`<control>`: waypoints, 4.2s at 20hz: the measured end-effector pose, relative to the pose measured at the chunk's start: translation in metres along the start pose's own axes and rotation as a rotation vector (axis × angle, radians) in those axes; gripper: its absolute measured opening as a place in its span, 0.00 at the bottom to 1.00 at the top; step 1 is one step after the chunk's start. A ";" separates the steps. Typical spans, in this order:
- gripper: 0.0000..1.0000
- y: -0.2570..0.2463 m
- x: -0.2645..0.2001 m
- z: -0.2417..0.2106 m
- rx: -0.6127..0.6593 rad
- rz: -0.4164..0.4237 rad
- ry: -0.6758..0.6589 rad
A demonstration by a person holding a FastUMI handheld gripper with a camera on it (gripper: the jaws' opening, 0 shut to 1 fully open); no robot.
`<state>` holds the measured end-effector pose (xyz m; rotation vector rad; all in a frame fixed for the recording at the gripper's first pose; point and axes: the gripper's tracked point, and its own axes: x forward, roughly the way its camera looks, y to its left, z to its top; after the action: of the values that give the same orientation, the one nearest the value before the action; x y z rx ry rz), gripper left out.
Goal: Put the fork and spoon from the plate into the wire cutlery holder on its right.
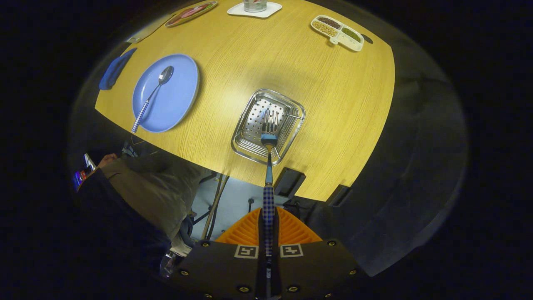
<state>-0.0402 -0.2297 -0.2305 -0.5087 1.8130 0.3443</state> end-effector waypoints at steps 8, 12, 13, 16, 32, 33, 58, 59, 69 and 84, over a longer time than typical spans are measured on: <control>0.05 -0.002 0.016 0.020 0.033 0.072 0.126; 0.05 -0.002 0.021 0.034 0.045 0.101 0.168; 0.05 -0.001 0.022 0.035 0.049 0.103 0.175; 0.05 0.000 0.027 0.042 0.054 0.116 0.204; 0.11 -0.008 0.007 0.049 0.085 0.101 0.101; 0.14 -0.010 0.005 0.050 0.087 0.099 0.082; 0.14 0.161 -0.004 0.075 0.147 0.157 -0.374; 0.14 0.176 -0.001 0.080 0.151 0.187 -0.379; 0.14 0.248 0.015 0.116 0.184 0.289 -0.372; 0.23 0.289 0.044 0.162 0.298 0.370 -0.330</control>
<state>-0.0626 0.0897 -0.3270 0.0929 1.5916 0.3759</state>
